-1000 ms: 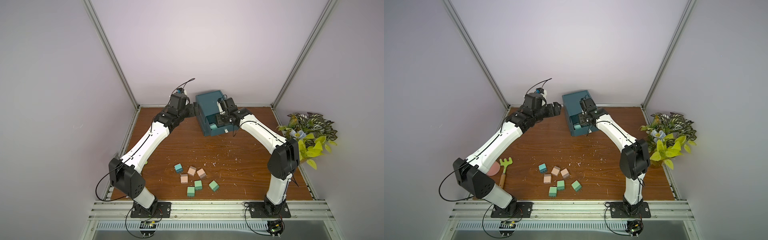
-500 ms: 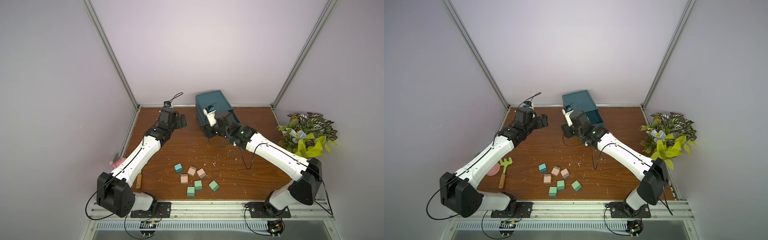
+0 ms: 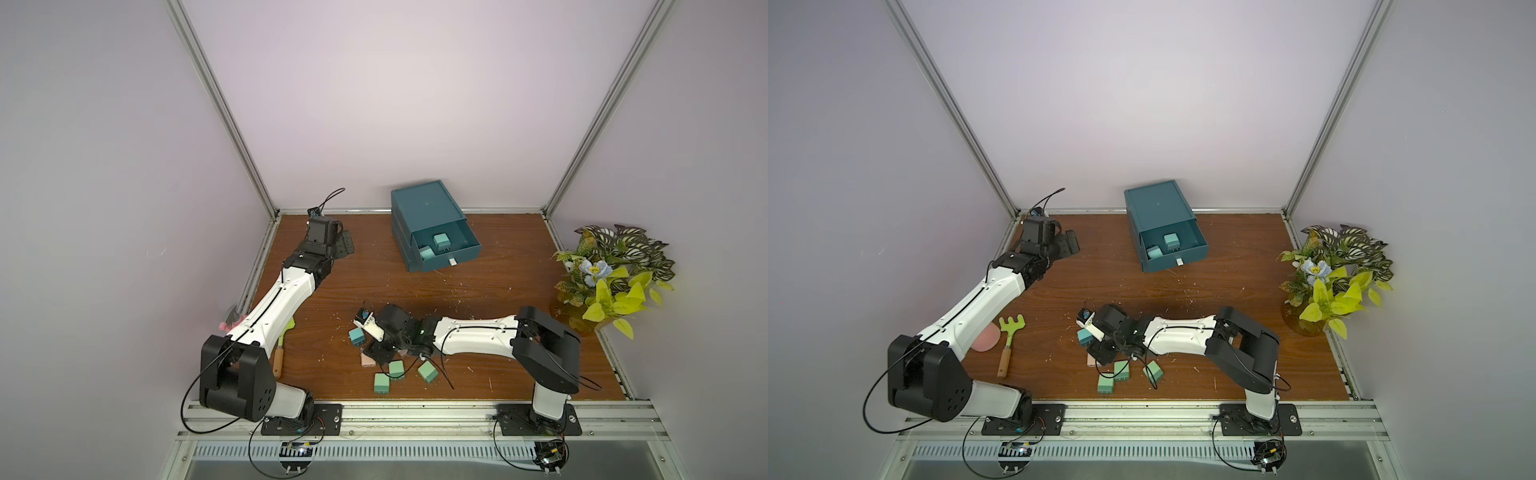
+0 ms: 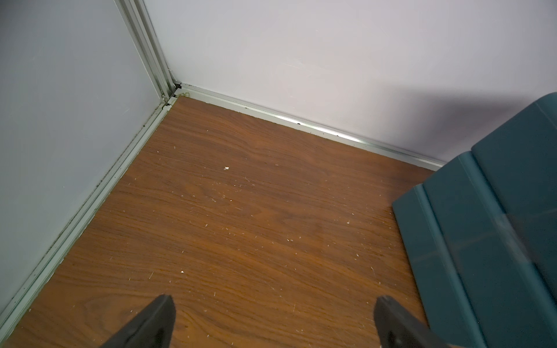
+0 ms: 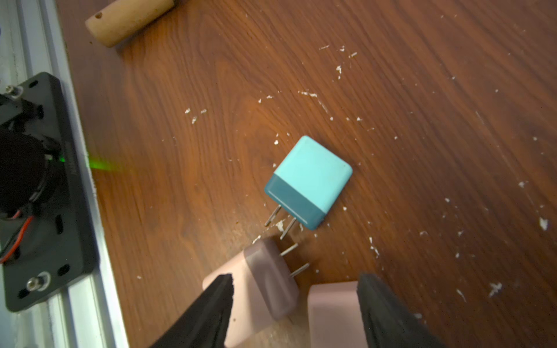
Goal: Place the plugs into the drawer by color
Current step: Pick up the plug from the center of the board.
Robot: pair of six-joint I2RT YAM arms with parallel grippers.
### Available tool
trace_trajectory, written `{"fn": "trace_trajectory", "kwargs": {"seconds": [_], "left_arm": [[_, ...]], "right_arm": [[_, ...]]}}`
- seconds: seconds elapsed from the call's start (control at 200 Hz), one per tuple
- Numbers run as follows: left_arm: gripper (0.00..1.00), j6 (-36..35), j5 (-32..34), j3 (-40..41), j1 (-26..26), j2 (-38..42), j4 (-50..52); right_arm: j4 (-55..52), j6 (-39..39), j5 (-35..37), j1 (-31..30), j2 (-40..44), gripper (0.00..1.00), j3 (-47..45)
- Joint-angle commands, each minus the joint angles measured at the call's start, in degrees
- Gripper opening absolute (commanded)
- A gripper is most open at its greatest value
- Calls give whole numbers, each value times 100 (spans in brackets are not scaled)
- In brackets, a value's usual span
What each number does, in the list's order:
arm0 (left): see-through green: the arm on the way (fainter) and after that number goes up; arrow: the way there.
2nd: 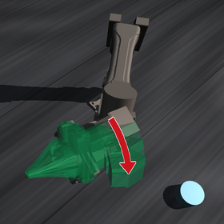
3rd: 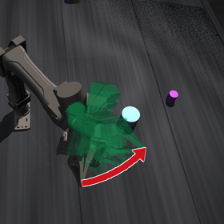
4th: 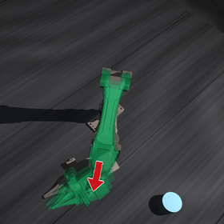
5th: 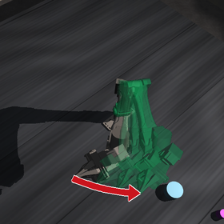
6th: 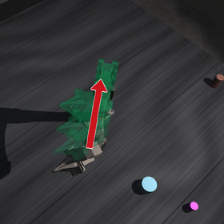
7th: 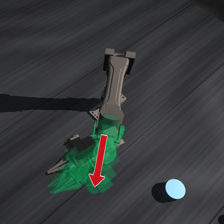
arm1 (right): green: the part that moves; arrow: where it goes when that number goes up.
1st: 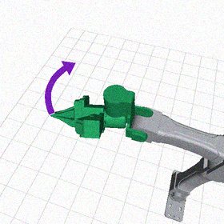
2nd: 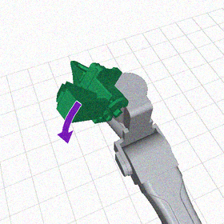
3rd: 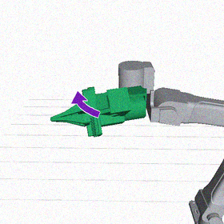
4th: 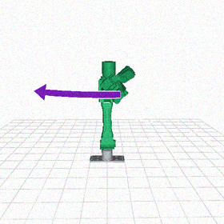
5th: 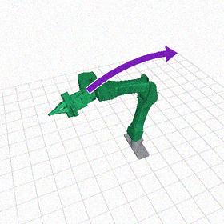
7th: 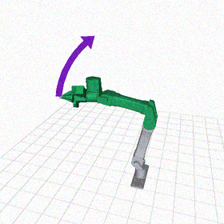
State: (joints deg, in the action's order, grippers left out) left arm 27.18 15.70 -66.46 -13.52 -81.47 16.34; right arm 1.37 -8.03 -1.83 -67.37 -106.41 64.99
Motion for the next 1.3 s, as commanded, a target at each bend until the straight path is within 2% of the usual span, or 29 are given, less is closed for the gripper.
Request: {"fn": "trace_trajectory", "kwargs": {"seconds": [0.0, 0.545, 0.711, 0.986, 1.126, 1.296], "left_arm": [[99, 71, -34, 129, 38, 44, -26], [99, 23, -54, 184, 34, 66, -26], [99, 24, -118, 186, 35, 70, -34], [99, -23, -122, 168, 41, 121, -68], [99, -48, -217, 118, 34, 140, -104], [99, -79, -701, -241, 28, 67, -45]], "right_arm": [[349, 94, 9, 20, -176, 72, 402], [-266, -17, -91, 9, -1370, 72, 1589], [-405, -14, 6, 14, -1479, 64, 1794], [-538, -109, 154, 23, -1351, 41, 1950], [-726, -177, 263, 59, -1048, 37, 2090], [-764, -260, 383, 395, -279, 35, 1972]]}}
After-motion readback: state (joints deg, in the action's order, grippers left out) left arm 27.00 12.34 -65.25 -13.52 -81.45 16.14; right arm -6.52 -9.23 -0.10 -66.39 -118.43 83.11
